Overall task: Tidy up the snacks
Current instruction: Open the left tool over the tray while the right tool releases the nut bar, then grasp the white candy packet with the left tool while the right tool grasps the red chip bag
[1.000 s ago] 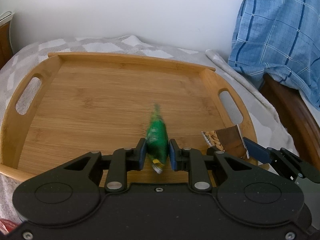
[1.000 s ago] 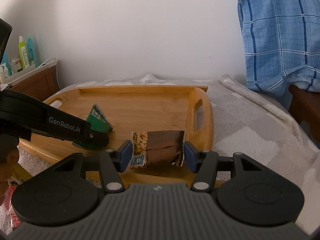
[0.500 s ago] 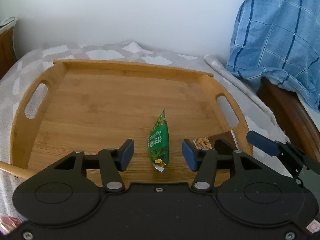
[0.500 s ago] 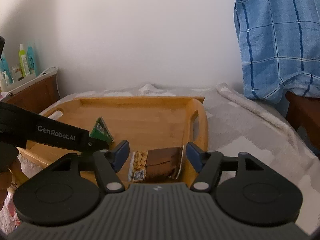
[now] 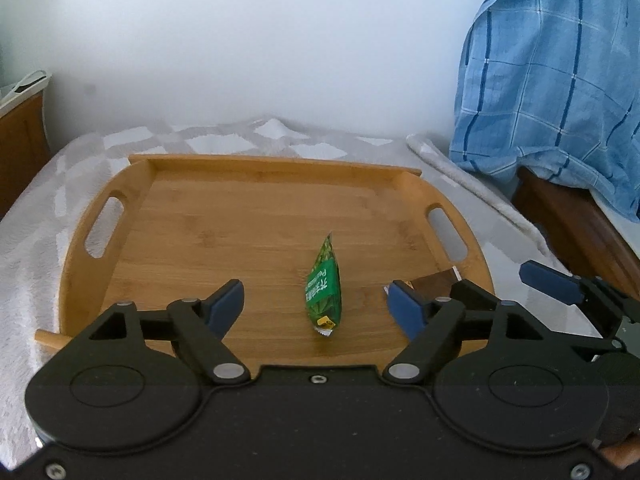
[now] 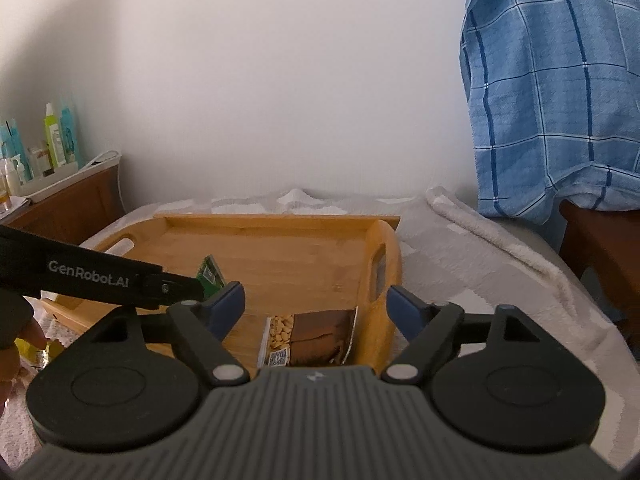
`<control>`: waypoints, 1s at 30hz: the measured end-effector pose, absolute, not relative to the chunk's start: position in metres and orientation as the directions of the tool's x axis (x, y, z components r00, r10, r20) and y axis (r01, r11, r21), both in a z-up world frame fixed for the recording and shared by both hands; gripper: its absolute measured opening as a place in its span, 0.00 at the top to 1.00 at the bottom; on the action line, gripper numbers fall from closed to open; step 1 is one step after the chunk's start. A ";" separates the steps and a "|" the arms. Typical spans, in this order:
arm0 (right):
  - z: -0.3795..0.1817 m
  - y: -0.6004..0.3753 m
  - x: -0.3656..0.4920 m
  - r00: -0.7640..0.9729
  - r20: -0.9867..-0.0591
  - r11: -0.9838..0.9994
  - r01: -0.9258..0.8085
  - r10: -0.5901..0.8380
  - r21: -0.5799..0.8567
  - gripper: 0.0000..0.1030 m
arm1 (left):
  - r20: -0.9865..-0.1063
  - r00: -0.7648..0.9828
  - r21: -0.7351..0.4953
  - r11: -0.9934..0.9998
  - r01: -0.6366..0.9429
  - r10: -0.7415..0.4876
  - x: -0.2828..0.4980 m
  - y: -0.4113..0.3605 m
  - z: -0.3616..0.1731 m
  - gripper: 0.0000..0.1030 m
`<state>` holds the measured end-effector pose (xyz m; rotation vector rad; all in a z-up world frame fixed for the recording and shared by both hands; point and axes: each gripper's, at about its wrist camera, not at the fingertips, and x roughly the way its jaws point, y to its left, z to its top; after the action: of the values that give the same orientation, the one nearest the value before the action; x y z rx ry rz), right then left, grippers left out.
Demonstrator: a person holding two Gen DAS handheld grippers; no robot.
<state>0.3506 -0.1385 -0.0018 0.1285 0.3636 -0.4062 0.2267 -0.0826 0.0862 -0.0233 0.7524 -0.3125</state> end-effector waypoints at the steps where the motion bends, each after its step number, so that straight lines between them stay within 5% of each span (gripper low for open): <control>1: -0.001 -0.138 0.349 0.855 -0.371 0.911 0.409 -0.362 0.054 0.12 | -0.664 0.689 -0.134 0.953 0.272 -0.290 0.224 -0.082 0.087 0.22; 9: 0.001 -0.131 0.327 0.857 -0.367 0.906 0.416 -0.362 0.078 0.00 | -0.628 0.719 -0.102 0.947 0.304 -0.298 0.192 -0.076 0.094 0.17; 26: -0.009 -0.103 0.286 0.856 -0.363 0.904 0.421 -0.368 0.077 0.00 | -0.595 0.760 0.007 0.944 0.330 -0.262 0.119 -0.049 0.082 0.15; 30: -0.013 -0.104 0.277 0.854 -0.370 0.893 0.434 -0.366 0.119 0.00 | -0.570 0.775 0.076 0.921 0.382 -0.274 0.098 -0.051 0.078 0.34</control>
<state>0.2772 -0.1041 -0.0129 0.2017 0.3481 -0.4233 0.0975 -0.0505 0.0784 0.1926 0.5850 -0.3576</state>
